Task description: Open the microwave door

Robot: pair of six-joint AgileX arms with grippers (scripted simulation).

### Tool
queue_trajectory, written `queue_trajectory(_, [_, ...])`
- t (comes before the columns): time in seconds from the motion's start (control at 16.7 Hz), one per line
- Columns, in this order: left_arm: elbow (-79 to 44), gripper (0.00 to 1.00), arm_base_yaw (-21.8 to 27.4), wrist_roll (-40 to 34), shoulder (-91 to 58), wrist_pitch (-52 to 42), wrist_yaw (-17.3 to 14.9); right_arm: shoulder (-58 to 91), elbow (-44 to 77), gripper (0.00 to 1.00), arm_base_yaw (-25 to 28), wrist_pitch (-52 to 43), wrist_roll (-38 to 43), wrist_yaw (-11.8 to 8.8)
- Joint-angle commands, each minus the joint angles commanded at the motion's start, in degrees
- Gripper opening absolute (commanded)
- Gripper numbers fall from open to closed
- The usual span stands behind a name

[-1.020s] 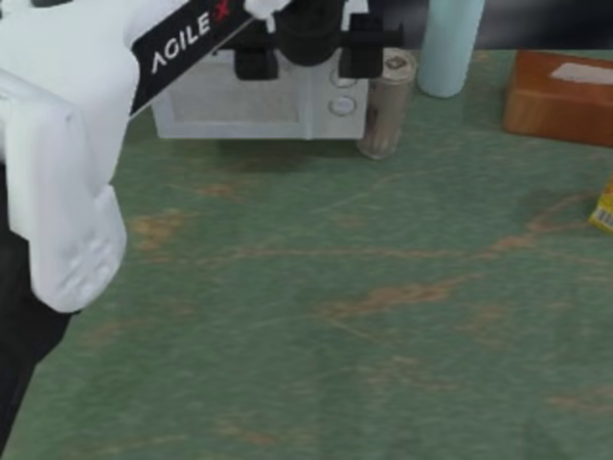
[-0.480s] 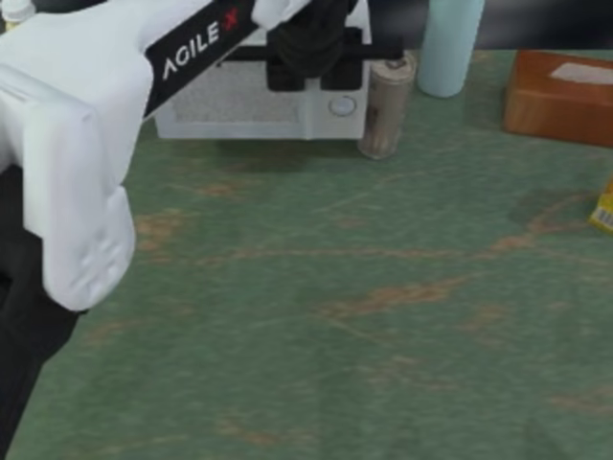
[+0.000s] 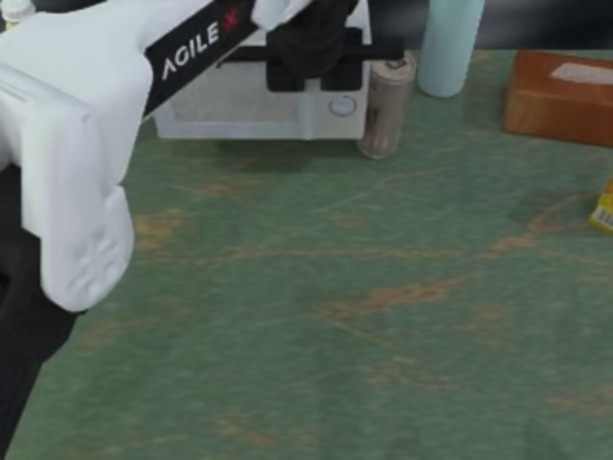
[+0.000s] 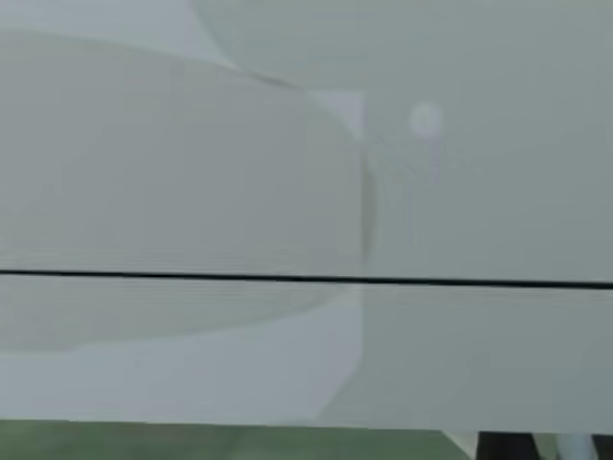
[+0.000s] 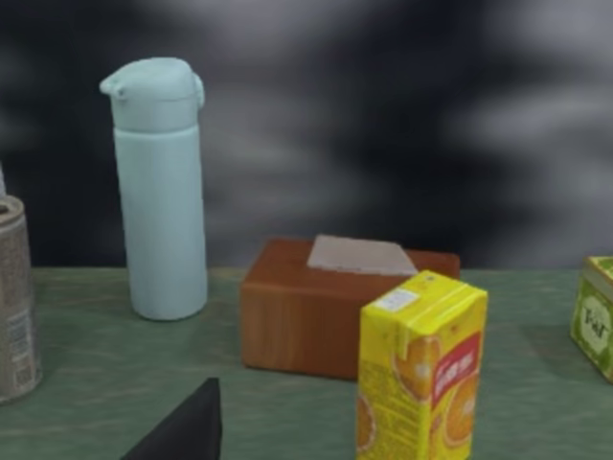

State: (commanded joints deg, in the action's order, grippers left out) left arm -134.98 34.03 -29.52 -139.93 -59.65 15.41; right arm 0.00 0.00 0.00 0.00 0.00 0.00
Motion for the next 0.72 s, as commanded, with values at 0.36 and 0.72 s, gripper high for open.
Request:
queue_trajectory(0.36, [11.2,0.00,0.2,-1.1,6.1,5.3,1.0,0.0,0.0,1.00,0.0,0.0,0.0,0.0])
queue_trajectory(0.72, [12.0,0.00,0.2,-1.1,6.7,5.7,1.1,0.0,0.0,1.00,0.0,0.0,0.0,0.0])
